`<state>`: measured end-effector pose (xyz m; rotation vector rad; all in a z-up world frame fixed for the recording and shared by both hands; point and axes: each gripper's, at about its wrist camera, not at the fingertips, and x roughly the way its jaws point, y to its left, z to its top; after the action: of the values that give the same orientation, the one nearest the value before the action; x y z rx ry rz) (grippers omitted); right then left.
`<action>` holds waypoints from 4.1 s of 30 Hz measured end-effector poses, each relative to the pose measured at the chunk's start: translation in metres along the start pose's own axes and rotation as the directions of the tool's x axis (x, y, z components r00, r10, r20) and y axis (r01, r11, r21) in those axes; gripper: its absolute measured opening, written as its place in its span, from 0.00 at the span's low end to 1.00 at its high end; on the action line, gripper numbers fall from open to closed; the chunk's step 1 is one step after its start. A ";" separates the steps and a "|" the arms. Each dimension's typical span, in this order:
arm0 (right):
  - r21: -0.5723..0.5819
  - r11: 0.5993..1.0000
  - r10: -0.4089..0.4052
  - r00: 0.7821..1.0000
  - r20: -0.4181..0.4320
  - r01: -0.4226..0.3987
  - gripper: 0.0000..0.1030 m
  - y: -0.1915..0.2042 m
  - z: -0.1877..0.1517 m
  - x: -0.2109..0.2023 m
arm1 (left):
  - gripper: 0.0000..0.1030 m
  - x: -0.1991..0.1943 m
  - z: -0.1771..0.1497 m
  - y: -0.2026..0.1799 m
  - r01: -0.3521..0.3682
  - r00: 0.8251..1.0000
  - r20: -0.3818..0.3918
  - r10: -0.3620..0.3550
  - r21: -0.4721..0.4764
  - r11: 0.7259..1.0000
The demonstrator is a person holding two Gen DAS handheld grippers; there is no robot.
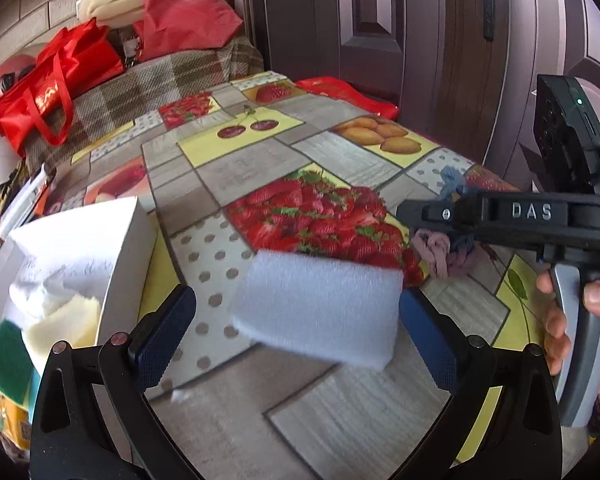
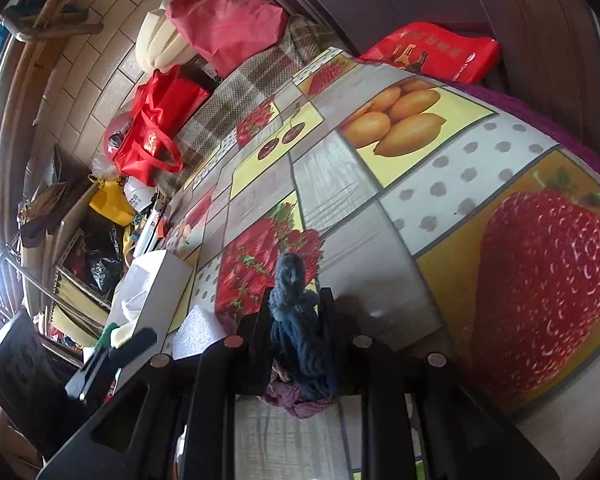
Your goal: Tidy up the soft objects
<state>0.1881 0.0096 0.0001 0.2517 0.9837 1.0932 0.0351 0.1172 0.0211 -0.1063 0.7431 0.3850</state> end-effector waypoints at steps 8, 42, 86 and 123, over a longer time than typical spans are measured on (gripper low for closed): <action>0.014 1.000 0.011 1.000 0.003 -0.011 0.19 -0.002 0.001 0.000 | 0.99 0.026 0.018 -0.010 0.020 0.999 -0.046 -0.018 0.061 0.998; -0.191 0.981 0.004 0.974 0.224 0.040 0.18 0.036 -0.012 -0.039 | 0.19 -0.035 -0.004 -0.025 0.038 0.980 0.193 -0.057 0.101 0.994; -0.562 0.750 -0.398 0.917 0.037 0.349 0.18 0.075 -0.055 0.001 | 0.19 -0.092 -0.043 0.004 0.018 0.949 0.313 -0.018 0.003 1.000; -0.557 0.813 0.009 0.954 0.299 0.167 0.19 0.181 -0.107 -0.012 | 0.19 -0.146 -0.099 0.103 -0.144 0.913 0.357 0.197 -0.171 0.975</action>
<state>-0.0091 0.0572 0.0565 -0.1306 0.3606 1.1872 -0.1655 0.1457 0.0513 -0.0981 0.3478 0.6072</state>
